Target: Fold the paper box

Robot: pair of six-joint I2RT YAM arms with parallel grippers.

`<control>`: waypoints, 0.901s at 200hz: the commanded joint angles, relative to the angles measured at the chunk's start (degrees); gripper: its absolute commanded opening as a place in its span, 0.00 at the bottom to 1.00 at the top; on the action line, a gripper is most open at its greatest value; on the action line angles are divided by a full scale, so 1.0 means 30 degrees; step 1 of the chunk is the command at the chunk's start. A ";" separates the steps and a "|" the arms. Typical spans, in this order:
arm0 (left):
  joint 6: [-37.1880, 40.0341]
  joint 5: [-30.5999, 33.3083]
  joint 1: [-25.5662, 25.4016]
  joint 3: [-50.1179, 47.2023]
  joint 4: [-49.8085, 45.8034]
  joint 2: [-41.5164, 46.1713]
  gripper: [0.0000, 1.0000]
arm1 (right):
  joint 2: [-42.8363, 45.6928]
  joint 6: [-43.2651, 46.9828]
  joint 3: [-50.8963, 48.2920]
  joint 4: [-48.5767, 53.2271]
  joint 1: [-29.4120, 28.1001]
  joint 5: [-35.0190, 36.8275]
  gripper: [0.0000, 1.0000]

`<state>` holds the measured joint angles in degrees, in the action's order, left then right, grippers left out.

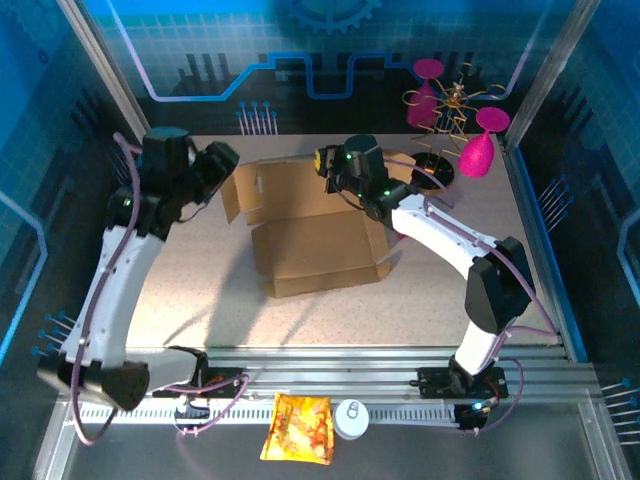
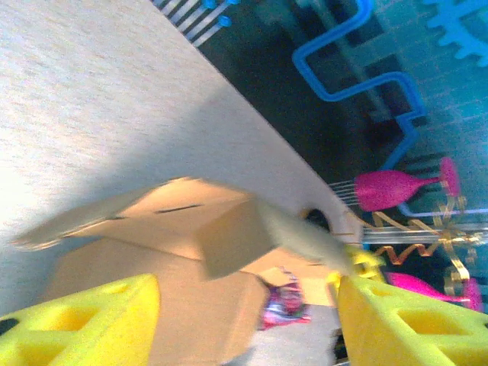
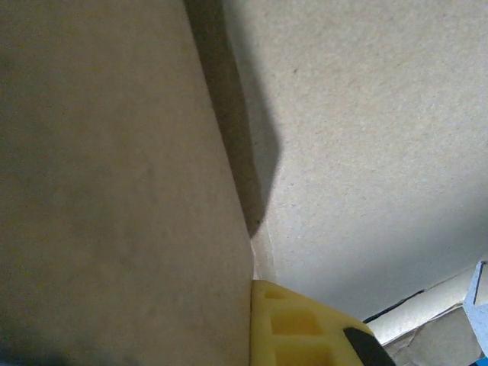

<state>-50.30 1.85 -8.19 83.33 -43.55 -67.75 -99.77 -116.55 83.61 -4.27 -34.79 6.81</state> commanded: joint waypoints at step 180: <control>-1.0381 -1.1289 0.4560 -1.7729 2.7916 -0.7586 0.15 | -0.0205 -0.0560 0.1102 -0.0076 0.0777 -0.0611 0.00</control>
<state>-78.70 -29.78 7.81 30.96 28.58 -91.11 -99.77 -117.05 84.97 -2.59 -33.19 5.48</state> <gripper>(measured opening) 0.151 0.056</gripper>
